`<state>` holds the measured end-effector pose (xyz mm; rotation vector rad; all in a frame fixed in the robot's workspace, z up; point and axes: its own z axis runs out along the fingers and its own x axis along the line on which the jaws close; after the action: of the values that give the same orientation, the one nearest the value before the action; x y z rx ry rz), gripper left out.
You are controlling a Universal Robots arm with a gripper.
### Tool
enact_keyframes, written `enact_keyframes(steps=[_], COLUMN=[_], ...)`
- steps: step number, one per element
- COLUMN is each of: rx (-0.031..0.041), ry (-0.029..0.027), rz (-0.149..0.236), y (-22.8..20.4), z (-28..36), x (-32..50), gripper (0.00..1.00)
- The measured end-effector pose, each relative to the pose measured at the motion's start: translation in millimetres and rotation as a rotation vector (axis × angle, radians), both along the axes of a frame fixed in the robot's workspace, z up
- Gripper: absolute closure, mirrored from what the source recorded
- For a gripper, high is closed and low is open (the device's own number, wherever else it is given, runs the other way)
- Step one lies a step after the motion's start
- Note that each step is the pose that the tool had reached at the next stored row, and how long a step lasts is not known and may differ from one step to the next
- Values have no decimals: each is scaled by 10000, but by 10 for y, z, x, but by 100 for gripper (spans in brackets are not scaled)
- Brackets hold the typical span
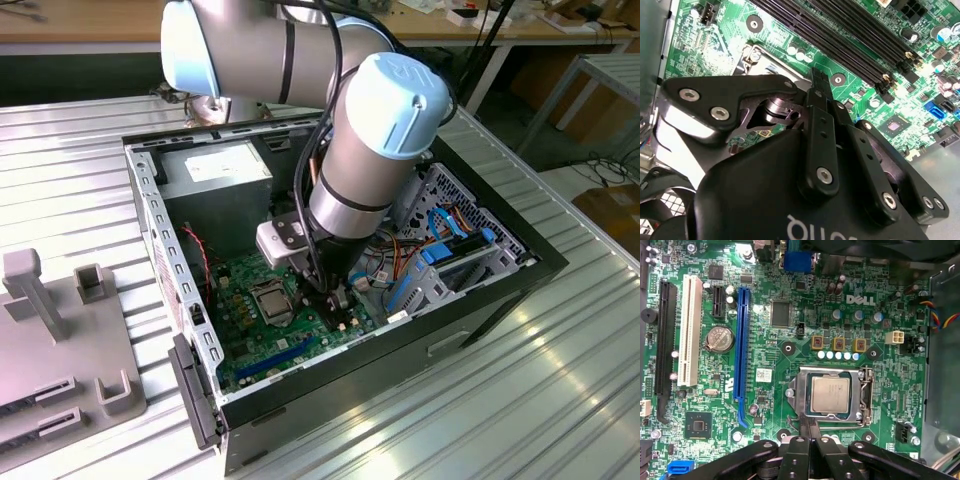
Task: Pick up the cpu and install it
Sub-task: 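Install the first cpu locking lever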
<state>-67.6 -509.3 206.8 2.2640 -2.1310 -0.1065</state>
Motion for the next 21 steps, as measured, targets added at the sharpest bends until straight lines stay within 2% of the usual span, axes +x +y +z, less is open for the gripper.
enact_keyframes(steps=[13,21], rx=[0,-2], ry=[0,0], rz=[260,533], y=[-6,-6], z=[-28,-73], x=[23,43], gripper=[89,89])
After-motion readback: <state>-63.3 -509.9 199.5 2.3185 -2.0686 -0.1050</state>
